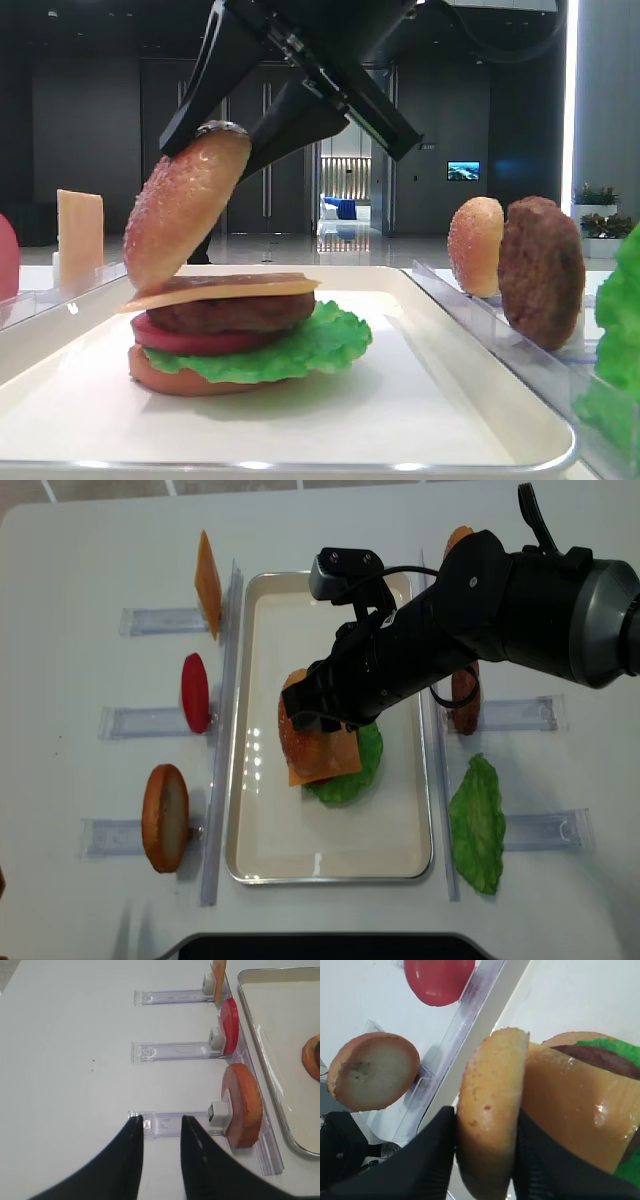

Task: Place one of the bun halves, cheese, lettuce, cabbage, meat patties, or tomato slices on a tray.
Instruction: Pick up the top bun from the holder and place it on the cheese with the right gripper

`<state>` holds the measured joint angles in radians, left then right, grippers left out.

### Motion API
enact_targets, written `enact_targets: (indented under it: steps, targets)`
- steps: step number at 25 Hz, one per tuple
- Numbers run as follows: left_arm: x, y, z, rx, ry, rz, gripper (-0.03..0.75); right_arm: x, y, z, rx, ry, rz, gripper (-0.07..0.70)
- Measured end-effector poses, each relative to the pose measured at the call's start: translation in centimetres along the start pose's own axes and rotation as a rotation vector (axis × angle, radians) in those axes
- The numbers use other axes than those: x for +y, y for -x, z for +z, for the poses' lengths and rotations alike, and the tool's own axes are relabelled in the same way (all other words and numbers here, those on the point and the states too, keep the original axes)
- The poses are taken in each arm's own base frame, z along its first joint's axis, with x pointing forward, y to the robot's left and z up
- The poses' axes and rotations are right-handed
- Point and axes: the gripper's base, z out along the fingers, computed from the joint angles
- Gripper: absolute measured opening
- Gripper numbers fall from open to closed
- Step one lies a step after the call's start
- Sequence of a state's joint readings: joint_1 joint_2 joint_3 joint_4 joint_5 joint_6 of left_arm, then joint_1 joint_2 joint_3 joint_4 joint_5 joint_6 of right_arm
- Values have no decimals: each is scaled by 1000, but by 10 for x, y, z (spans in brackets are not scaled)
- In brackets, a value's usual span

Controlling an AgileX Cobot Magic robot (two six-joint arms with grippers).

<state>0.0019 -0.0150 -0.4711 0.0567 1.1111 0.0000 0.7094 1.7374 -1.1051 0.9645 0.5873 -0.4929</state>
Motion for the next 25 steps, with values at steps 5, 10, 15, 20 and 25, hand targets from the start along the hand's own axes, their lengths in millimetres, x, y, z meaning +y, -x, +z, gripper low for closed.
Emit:
enact_targets:
  steps: [5, 10, 15, 20, 25]
  targets:
    - [0, 0, 0, 0, 0, 0, 201, 0, 0, 0, 1, 0, 1, 235]
    - [0, 0, 0, 0, 0, 0, 201, 0, 0, 0, 1, 0, 1, 235]
    - [0, 0, 0, 0, 0, 0, 201, -1, 0, 0, 3, -7, -10, 290]
    - [0, 0, 0, 0, 0, 0, 201, -3, 0, 0, 0, -29, -40, 391]
    - [0, 0, 0, 0, 0, 0, 201, -7, 1, -1, 3, -54, -71, 478]
